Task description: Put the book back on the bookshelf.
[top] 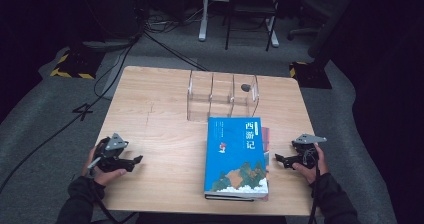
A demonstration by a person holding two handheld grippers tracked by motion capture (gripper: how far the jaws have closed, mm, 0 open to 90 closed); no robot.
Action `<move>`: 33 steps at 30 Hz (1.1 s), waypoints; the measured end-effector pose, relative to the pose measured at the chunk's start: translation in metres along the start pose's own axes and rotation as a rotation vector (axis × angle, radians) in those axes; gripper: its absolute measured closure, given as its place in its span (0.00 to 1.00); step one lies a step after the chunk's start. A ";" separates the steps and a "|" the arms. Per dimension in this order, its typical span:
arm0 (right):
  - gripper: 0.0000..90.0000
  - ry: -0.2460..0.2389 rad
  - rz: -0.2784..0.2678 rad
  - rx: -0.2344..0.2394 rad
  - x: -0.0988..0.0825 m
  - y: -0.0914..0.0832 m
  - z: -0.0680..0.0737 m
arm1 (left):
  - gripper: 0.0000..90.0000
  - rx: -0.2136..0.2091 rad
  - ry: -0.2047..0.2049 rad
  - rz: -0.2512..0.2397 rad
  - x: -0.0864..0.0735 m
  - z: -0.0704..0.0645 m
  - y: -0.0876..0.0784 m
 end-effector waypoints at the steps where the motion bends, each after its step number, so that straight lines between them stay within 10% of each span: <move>1: 0.03 0.001 -0.001 -0.001 0.000 0.000 0.000 | 0.25 -0.005 -0.007 -0.019 0.003 0.004 -0.007; 8: 0.03 0.000 0.000 -0.001 0.001 0.001 0.000 | 0.23 -0.036 0.013 -0.058 0.039 0.003 -0.025; 16: 0.06 -0.014 0.014 0.019 0.000 -0.002 -0.001 | 0.23 -0.164 0.125 -0.037 0.068 -0.060 0.017; 21: 0.25 -0.027 0.006 0.052 0.003 -0.008 0.001 | 0.23 -0.202 0.172 0.003 0.069 -0.091 0.037; 33: 0.26 -0.106 -0.120 0.174 0.037 -0.067 0.030 | 0.24 -0.235 0.249 0.109 0.052 -0.140 0.086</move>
Point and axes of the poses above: each handheld gripper's, and its own axes: y roughly forward along the jaws, x roughly out of its top, z roughly to its left, the point moved 6 cm from there along y, roughly forward along the jaws, and after that the axes turned 8 degrees about -x, right-handed, at the moved point
